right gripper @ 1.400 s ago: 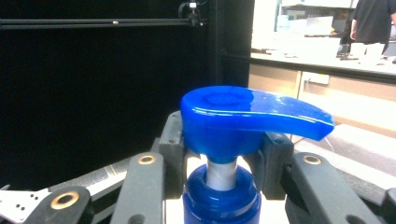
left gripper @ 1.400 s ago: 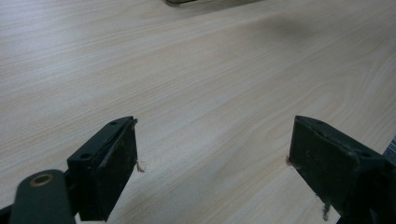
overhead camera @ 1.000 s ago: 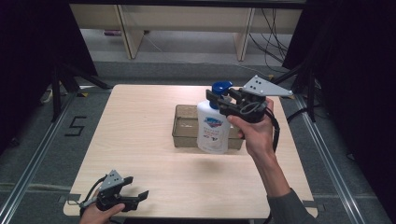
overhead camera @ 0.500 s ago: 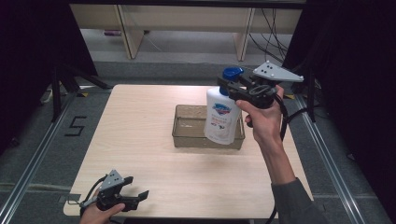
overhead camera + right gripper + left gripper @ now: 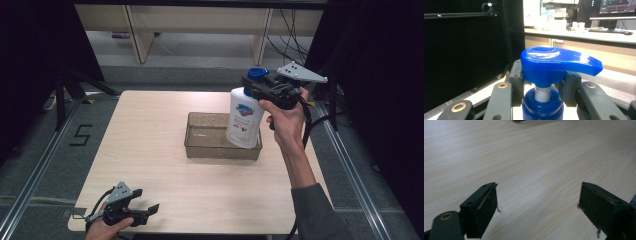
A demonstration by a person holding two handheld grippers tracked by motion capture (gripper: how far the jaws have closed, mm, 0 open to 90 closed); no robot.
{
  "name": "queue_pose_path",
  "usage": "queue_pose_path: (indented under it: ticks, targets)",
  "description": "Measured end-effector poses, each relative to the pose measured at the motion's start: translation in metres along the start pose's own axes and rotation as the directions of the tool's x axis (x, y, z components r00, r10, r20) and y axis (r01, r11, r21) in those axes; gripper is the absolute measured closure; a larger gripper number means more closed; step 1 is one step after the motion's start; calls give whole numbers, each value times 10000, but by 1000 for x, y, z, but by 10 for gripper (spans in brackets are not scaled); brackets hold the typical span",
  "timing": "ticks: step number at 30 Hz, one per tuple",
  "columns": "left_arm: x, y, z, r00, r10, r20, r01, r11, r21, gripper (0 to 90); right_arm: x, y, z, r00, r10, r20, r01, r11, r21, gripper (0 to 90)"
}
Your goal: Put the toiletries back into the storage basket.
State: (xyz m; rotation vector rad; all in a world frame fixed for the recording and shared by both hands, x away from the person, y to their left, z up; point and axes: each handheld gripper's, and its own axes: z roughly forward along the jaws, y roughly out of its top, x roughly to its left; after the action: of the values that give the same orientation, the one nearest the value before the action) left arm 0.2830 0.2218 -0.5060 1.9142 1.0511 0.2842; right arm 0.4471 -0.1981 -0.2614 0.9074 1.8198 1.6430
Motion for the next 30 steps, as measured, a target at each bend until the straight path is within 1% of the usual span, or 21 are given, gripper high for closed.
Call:
queue_pose_path:
  ticks: [2, 3, 6, 8, 9, 10, 11, 12, 13, 16, 17, 21, 22, 25, 26, 27, 28, 29, 30]
  targets:
    - [-1, 0, 0, 10000, -42, 44, 42, 10000, -51, 147, -3, -2, 2, 10000, -44, 63, 44, 10000, 24, 615]
    - [-1, 0, 0, 10000, -13, 70, 13, 10000, -70, 147, -4, -3, 3, 9999, -9, 149, 8, 10000, 59, 615]
    - [-1, 1, -1, 9999, 32, 142, -32, 10000, -38, 147, -8, -5, 7, 9996, 157, 218, -160, 9998, 118, 615]
    - [-1, 1, 0, 9999, -35, 142, 36, 10000, -57, 147, -10, -7, 9, 9996, 79, 272, -82, 9999, 116, 615]
    - [-1, 1, 0, 9999, -38, 148, 39, 10000, -65, 147, -10, -8, 10, 9993, 221, 285, -226, 9996, 158, 615]
    - [-1, 1, 0, 9999, -38, 156, 39, 10000, -64, 147, -11, -9, 10, 9993, 220, 307, -226, 9996, 179, 615]
    - [-1, 1, 0, 9999, -30, 155, 32, 10000, -78, 147, -12, -10, 11, 9990, 325, 311, -331, 9993, 199, 615]
    - [-1, 1, 0, 9999, 6, 147, -6, 10000, -46, 147, -14, -11, 12, 9989, 247, 393, -252, 9996, 143, 615]
    - [-1, 1, 0, 9999, -7, 136, 8, 10000, -78, 147, -15, -12, 13, 9988, 337, 358, -342, 9993, 133, 615]
    - [-1, 1, 0, 9999, 13, 163, -12, 10000, -43, 147, -18, -17, 16, 9986, 288, 453, -297, 9994, 201, 615]
    - [-1, 1, 0, 9999, 10, 162, -10, 10000, -50, 147, -20, -19, 17, 9977, 410, 548, -425, 9988, 258, 615]
    - [-1, 1, -1, 9998, 12, 182, -11, 10000, -66, 147, -24, -24, 19, 9975, 284, 654, -301, 9992, 254, 615]
    - [0, 1, -1, 9998, 11, 177, -10, 10000, -51, 147, -24, -26, 19, 9970, 353, 694, -378, 9987, 347, 615]
    - [-1, 1, -1, 9998, 21, 179, -20, 10000, -40, 147, -26, -31, 20, 9965, 369, 754, -398, 9985, 377, 615]
    - [-1, 1, 0, 9998, 22, 177, -21, 10000, -41, 147, -28, -32, 20, 9968, 229, 770, -261, 9989, 401, 615]
    - [-1, 1, 0, 9998, 18, 174, -17, 10000, -47, 147, -28, -35, 20, 9956, 493, 797, -532, 9974, 477, 615]
    - [-1, 1, 0, 9999, 14, 166, -13, 10000, -46, 147, -28, -35, 20, 9956, 493, 797, -532, 9974, 477, 615]
    - [0, 1, 0, 9999, 17, 163, -16, 10000, -52, 147, -30, -37, 21, 9959, 377, 822, -416, 9981, 459, 615]
    - [0, 1, -1, 9999, 10, 163, -9, 10000, -51, 147, -30, -39, 20, 9957, 512, 778, -550, 9974, 463, 615]
